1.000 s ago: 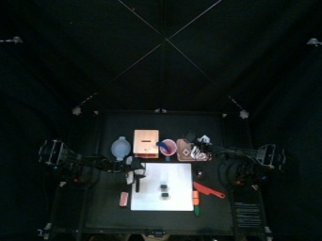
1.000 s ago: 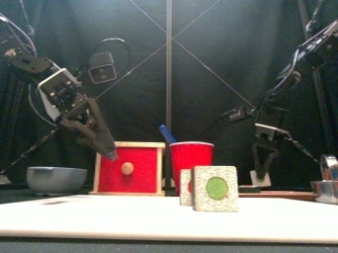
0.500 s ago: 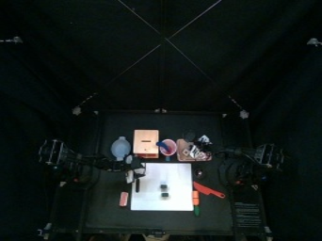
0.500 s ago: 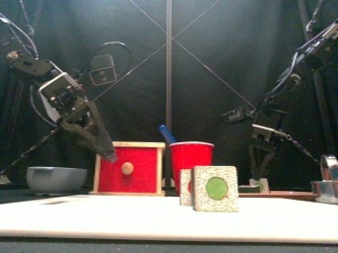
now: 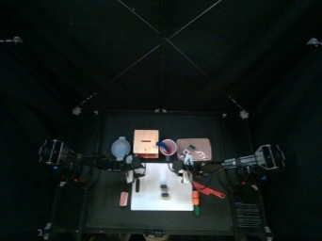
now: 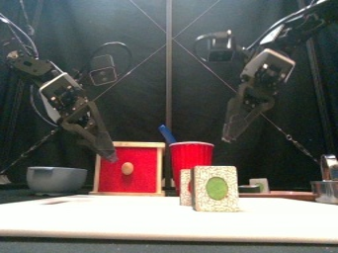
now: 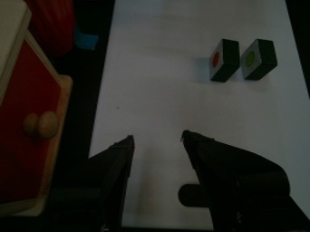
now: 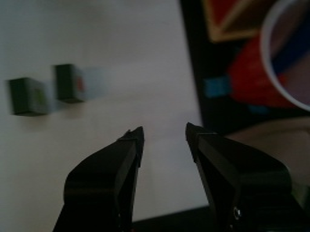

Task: Place sushi on board then cut the sushi with the knife then place the pieces on the plate
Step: Place the 4 sushi pieces on the plate

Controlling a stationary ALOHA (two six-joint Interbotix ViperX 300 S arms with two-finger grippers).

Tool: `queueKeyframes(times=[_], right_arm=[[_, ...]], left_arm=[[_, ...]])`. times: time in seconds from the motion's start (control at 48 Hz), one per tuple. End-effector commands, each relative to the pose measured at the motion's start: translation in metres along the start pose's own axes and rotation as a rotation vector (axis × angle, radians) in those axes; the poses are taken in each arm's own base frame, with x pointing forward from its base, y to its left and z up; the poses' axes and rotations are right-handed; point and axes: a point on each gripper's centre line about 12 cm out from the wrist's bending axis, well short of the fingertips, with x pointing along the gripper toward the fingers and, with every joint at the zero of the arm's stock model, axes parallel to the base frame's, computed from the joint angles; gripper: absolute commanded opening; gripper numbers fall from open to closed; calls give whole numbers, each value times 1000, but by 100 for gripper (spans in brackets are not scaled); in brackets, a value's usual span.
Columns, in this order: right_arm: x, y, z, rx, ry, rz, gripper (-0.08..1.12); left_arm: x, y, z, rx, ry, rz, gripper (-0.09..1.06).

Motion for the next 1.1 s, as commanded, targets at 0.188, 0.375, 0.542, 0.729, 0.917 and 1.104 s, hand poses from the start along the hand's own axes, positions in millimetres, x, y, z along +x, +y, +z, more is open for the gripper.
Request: queueKeyframes(times=[0.188, 0.375, 0.542, 0.729, 0.917, 1.104], right_arm=[[15, 46, 33, -59, -61, 88, 77], [32, 59, 34, -74, -35, 100, 77], [40, 69, 36, -73, -24, 114, 77], [47, 71, 33, -8, 9, 129, 78], [55, 72, 30, -3, 21, 131, 79], [62, 74, 28, -13, 33, 127, 78]], left_arm=[[0, 0, 10, -13, -31, 1, 84], [0, 0, 10, -18, -31, 2, 84], [0, 0, 8, -15, -26, 1, 84], [0, 0, 8, -15, -24, 1, 84], [-1, 1, 7, -16, -23, 3, 84], [-1, 1, 6, -16, -20, 3, 84]])
